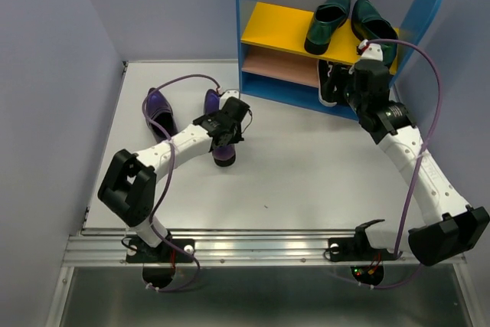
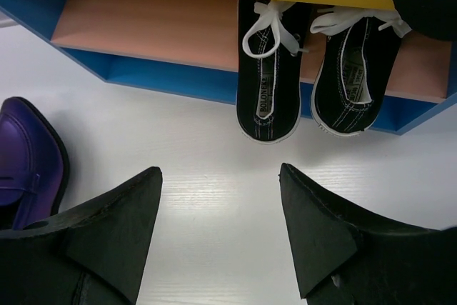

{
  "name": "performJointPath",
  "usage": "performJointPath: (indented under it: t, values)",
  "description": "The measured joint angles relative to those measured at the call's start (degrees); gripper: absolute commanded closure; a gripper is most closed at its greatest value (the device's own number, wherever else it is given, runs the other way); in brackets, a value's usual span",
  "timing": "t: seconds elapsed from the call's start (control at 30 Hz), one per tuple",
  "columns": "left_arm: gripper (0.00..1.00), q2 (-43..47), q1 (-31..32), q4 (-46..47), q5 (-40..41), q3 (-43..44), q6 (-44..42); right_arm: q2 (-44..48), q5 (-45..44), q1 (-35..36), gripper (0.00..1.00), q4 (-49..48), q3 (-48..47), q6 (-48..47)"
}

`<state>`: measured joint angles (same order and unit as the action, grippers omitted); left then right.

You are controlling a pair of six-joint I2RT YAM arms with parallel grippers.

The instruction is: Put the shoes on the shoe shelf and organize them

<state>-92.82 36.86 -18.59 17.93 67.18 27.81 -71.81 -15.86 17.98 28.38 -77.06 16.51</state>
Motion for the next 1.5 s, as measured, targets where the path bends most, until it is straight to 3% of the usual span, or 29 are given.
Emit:
performJointPath:
  t: [0.33,0.57,1.5]
  values:
    - [1.0,-1.4,10.7,-0.6,-1.9,3.1,-2.6,1.5,-1.4,0.0,0.27,0.0,0.0,0.2]
    - [1.0,-5.6,11.0,0.3,-5.6,7.4,-6.5,2.6,-2.5,0.0,0.27,0.0,0.0,0.2]
    - [1.0,-35.9,10.4,-0.6,-10.5,45.2,-17.1,6.3,-3.6,0.0,0.27,1.3,0.0,0.4]
